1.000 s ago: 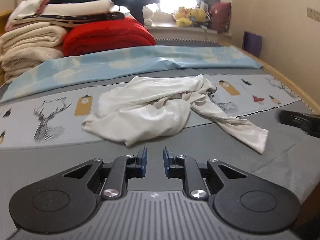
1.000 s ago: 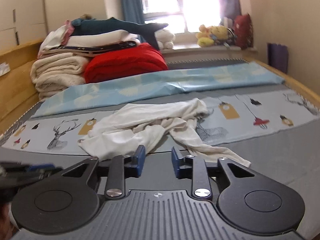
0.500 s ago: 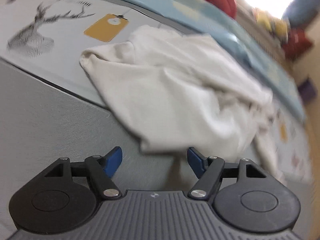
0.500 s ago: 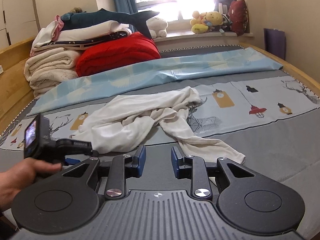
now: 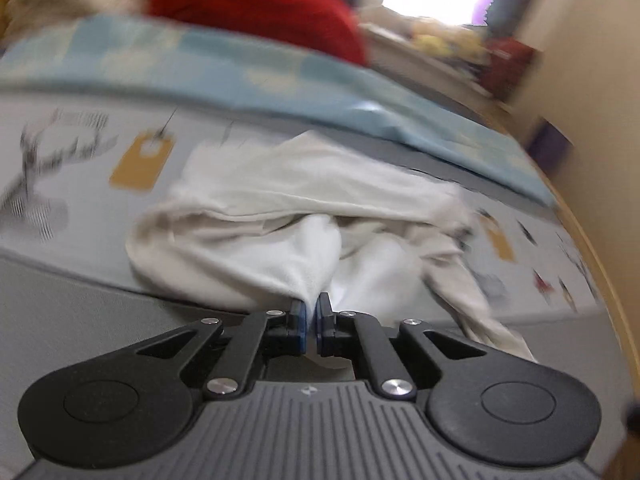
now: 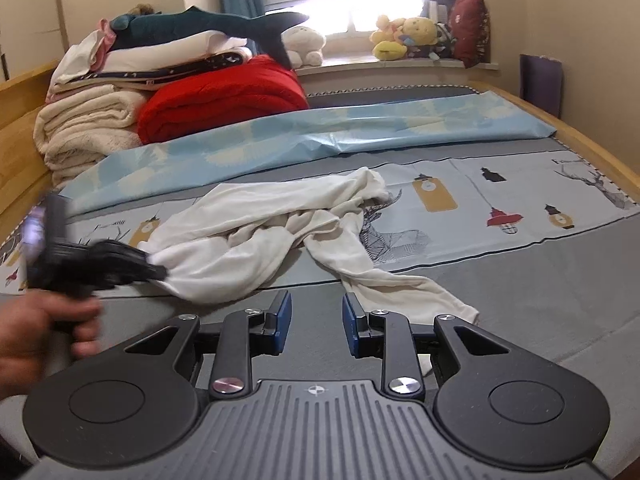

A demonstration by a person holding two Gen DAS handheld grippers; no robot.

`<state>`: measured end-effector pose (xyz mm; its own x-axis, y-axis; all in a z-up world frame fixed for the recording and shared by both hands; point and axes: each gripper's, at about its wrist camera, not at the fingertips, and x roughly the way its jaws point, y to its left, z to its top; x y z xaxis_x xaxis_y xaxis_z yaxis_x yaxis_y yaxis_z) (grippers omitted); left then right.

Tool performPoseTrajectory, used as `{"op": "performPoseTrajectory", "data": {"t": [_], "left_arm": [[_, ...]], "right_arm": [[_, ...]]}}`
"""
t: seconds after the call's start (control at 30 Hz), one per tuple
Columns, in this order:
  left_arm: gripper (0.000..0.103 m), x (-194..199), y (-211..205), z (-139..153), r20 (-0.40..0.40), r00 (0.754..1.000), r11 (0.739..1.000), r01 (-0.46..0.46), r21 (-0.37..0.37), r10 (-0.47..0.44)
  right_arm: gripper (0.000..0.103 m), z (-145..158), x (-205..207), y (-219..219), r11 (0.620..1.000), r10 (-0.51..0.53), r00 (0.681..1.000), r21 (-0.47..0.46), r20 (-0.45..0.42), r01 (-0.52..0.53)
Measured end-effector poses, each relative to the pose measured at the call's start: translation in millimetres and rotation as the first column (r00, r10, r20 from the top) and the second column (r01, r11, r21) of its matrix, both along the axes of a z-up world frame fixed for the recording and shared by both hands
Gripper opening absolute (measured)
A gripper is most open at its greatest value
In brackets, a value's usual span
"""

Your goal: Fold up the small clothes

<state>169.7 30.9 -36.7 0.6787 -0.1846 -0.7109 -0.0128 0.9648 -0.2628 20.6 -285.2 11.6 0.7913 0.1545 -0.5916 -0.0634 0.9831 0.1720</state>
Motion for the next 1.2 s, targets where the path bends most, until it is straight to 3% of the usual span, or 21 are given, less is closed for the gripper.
{"op": "performPoseTrajectory", "data": {"t": [0.13, 0.2, 0.27, 0.33, 0.4, 0.53, 0.63, 0.7, 0.77, 0.93, 1.2], "left_arm": [[0.004, -60, 15, 40, 0.038, 0.993, 0.992, 0.114, 0.048, -0.116], [0.004, -93, 36, 48, 0.051, 0.99, 0.991, 0.133, 0.022, -0.134], [0.004, -118, 58, 44, 0.057, 0.991, 0.993, 0.118, 0.009, -0.119], [0.004, -134, 84, 24, -0.028, 0.996, 0.997, 0.078, -0.016, -0.079], [0.005, -136, 107, -1, -0.196, 0.98, 0.998, 0.024, -0.063, -0.036], [0.009, -133, 117, -10, -0.236, 0.971, 0.999, 0.03, -0.042, -0.039], [0.018, -123, 123, -15, -0.266, 0.964, 0.997, -0.007, -0.072, -0.012], [0.033, -117, 123, -14, -0.266, 0.964, 0.997, -0.032, -0.07, 0.012], [0.041, -107, 124, -18, -0.283, 0.958, 0.996, -0.062, -0.064, 0.041], [0.047, -85, 120, -36, -0.369, 0.926, 0.995, -0.099, -0.025, 0.083], [0.047, -63, 120, -47, -0.403, 0.909, 0.993, -0.119, -0.013, 0.103]], "right_arm": [[0.029, 0, -4, -5, 0.999, -0.034, 0.999, 0.029, 0.007, 0.034], [0.018, -2, -9, -5, 0.998, -0.047, 0.999, 0.039, 0.016, 0.046], [0.016, -1, -13, -4, 0.998, -0.054, 0.998, 0.043, 0.02, 0.053], [0.016, 0, -17, -3, 0.998, -0.052, 0.998, 0.037, 0.035, 0.051], [0.016, 0, -15, -3, 0.998, -0.053, 0.998, 0.031, 0.038, 0.052], [0.017, -10, 10, 1, 1.0, -0.024, 1.0, 0.018, -0.001, 0.024], [0.027, -23, 39, 9, 1.0, 0.008, 0.999, 0.019, -0.041, -0.008], [0.039, -33, 56, 14, 1.0, 0.021, 0.998, 0.016, -0.059, -0.02], [0.048, -42, 74, 20, 0.999, 0.028, 0.997, 0.02, -0.072, -0.026], [0.062, -65, 118, 35, 0.998, 0.063, 0.994, 0.023, -0.085, -0.061], [0.077, -92, 183, 62, 0.993, 0.115, 0.988, 0.008, -0.098, -0.115]]}}
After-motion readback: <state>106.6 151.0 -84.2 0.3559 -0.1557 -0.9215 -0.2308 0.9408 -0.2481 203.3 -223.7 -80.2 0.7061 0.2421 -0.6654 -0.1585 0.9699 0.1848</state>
